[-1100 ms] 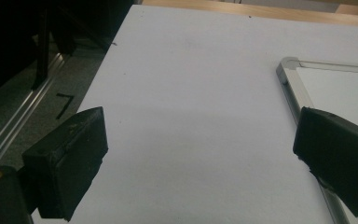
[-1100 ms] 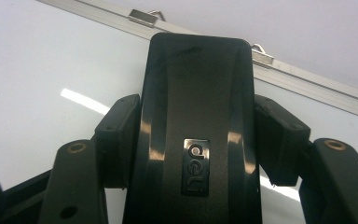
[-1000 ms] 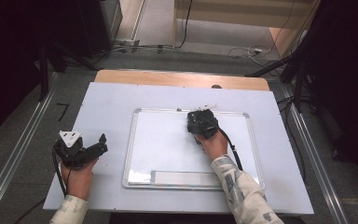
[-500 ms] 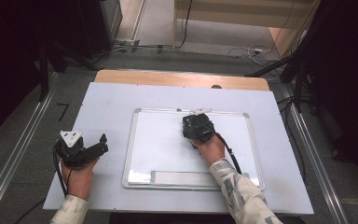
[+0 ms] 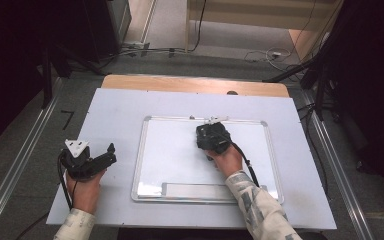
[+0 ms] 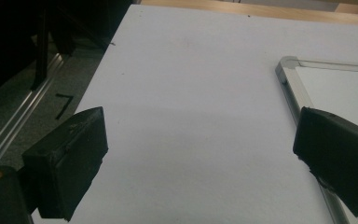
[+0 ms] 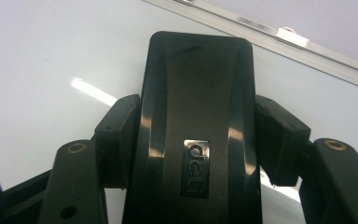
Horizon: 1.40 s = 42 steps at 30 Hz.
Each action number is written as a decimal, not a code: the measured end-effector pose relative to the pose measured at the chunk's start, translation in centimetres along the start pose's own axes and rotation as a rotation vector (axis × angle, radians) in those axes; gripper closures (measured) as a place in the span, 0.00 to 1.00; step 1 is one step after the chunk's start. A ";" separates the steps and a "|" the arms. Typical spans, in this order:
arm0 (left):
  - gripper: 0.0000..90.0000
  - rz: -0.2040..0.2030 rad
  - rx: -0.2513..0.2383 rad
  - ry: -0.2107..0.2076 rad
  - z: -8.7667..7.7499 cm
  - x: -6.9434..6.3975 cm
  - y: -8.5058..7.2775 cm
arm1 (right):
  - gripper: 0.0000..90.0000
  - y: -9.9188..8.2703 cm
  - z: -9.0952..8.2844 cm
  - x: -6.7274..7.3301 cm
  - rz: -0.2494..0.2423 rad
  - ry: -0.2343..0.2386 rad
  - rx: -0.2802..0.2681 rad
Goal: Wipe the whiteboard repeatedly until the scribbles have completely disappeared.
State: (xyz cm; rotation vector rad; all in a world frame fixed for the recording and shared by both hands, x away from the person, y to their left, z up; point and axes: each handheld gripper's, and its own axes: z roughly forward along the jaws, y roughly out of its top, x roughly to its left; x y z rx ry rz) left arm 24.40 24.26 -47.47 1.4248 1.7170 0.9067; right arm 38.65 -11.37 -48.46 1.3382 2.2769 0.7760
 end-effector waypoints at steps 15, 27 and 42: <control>0.04 0.008 0.001 0.003 0.1 -0.3 0.1 | 0.40 -0.2 0.0 0.3 0.012 -0.006 -0.008; 0.04 0.001 -0.003 0.000 0.0 -0.1 0.0 | 0.40 0.8 0.6 5.0 -0.051 0.050 -0.020; 0.04 -0.001 0.000 0.006 -0.1 0.1 -0.1 | 0.40 -0.3 -0.2 5.2 -0.079 0.094 -0.022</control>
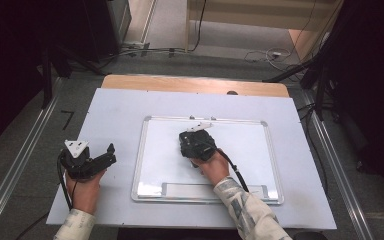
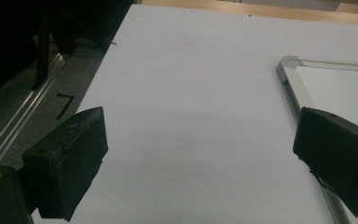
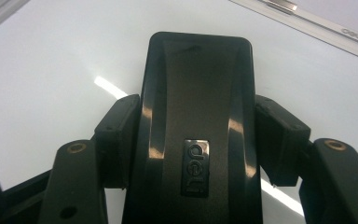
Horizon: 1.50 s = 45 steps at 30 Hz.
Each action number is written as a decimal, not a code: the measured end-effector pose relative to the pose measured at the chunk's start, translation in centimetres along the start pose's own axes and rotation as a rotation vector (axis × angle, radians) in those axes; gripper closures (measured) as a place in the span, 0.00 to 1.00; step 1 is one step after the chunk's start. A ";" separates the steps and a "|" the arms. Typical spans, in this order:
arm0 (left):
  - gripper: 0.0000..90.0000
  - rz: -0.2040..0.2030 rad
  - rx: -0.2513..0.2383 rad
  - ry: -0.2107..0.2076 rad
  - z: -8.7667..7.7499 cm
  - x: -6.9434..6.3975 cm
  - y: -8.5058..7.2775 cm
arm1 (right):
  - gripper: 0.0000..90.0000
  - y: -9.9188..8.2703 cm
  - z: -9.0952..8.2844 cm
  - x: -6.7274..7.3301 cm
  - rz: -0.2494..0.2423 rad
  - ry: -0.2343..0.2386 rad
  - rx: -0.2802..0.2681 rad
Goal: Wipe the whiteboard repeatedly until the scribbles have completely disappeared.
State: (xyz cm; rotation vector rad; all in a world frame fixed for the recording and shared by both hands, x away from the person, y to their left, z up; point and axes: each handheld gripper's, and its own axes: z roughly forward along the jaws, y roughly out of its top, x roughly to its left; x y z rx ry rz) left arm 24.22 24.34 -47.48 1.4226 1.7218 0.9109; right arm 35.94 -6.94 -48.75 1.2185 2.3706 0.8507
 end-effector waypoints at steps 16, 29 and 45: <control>0.04 0.003 0.008 0.006 0.2 -0.2 -0.1 | 0.40 -1.0 -0.8 -6.7 0.148 -0.098 -0.005; 0.04 -0.003 0.018 -0.004 0.4 -0.3 0.0 | 0.40 0.7 0.7 -4.7 0.125 -0.098 -0.009; 0.04 -0.006 0.016 -0.004 0.3 -0.1 0.0 | 0.40 0.8 0.7 0.1 0.018 -0.020 -0.009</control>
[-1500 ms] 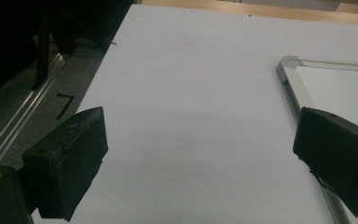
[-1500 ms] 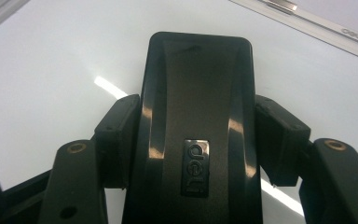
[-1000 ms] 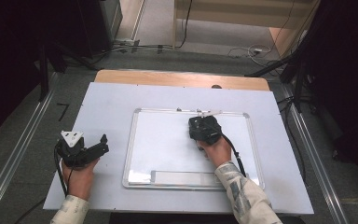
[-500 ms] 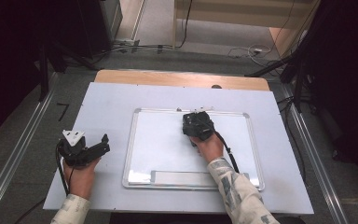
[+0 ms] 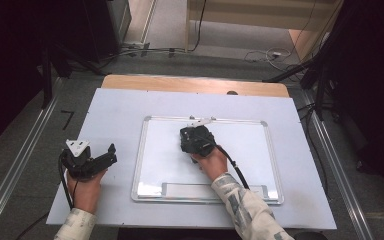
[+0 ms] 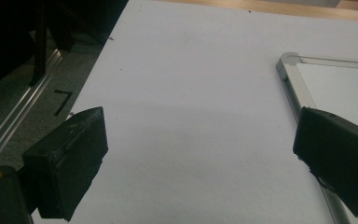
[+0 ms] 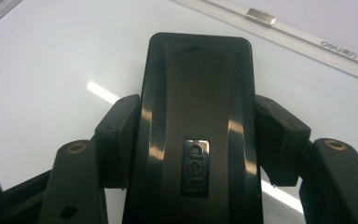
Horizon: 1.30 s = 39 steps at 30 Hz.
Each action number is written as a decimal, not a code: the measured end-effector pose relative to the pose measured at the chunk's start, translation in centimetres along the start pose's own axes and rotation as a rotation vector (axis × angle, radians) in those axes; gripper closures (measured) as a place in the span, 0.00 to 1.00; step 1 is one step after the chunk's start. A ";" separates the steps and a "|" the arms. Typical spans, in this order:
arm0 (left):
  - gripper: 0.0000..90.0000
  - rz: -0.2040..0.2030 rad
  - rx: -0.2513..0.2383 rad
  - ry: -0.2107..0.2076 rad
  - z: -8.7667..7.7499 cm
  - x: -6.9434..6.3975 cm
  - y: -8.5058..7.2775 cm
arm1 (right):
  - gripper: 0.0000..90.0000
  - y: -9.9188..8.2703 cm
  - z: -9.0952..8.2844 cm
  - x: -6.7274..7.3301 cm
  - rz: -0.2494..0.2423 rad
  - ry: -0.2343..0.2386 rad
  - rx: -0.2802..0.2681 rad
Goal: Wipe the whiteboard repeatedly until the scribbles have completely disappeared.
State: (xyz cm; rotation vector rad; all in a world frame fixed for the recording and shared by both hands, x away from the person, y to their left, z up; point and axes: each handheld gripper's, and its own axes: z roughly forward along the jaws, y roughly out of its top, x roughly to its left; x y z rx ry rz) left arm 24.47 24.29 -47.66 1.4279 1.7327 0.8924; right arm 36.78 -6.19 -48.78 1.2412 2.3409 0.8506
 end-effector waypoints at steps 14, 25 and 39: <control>0.04 -0.006 0.000 0.006 -0.2 0.2 -0.1 | 0.40 -2.0 -1.7 -2.4 0.020 -0.003 0.006; 0.04 -0.004 -0.004 0.006 -0.3 0.2 -0.1 | 0.40 -1.6 -1.3 -6.2 0.105 -0.063 0.005; 0.04 -0.003 -0.004 0.002 -0.1 0.0 0.0 | 0.40 0.0 0.1 -3.9 0.074 -0.060 0.000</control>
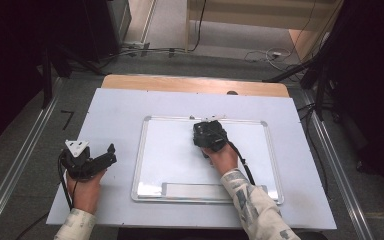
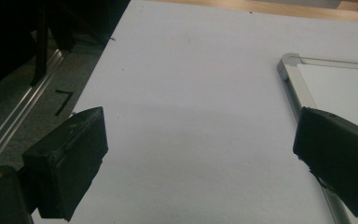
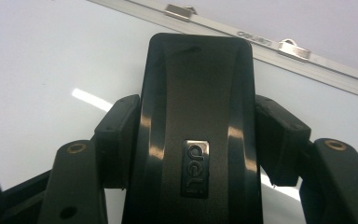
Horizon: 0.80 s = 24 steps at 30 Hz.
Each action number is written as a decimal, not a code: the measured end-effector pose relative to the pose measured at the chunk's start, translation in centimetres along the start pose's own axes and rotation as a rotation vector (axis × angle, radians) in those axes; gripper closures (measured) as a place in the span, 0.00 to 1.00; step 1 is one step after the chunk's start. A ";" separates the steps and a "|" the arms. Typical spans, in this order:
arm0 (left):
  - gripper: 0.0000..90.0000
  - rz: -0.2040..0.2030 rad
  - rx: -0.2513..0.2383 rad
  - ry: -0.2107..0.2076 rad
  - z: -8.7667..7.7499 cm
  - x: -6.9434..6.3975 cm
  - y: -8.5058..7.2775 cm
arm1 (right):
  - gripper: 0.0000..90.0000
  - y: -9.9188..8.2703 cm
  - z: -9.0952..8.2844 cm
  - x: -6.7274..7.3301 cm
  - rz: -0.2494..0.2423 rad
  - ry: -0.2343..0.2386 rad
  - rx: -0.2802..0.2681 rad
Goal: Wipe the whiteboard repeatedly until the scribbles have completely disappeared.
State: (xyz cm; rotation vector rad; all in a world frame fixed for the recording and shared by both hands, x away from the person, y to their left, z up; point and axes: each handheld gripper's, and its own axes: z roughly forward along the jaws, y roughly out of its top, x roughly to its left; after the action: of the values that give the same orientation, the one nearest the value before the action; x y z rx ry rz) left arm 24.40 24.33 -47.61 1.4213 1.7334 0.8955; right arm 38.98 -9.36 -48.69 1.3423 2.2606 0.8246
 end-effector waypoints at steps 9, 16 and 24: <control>0.04 0.001 -0.001 0.001 0.0 0.0 0.0 | 0.40 -0.4 -0.4 2.8 -0.052 0.038 0.001; 0.04 0.000 -0.001 0.000 0.0 0.0 0.0 | 0.40 -1.4 -1.2 4.2 -0.089 0.073 -0.001; 0.04 0.003 0.002 0.001 -0.1 0.0 -0.1 | 0.40 -2.7 -2.3 3.5 -0.082 0.082 0.003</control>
State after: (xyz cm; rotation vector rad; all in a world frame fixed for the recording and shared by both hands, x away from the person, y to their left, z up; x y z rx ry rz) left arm 24.29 24.29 -47.64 1.4257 1.7336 0.8966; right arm 34.17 -7.93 -48.85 1.2290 2.3634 0.8623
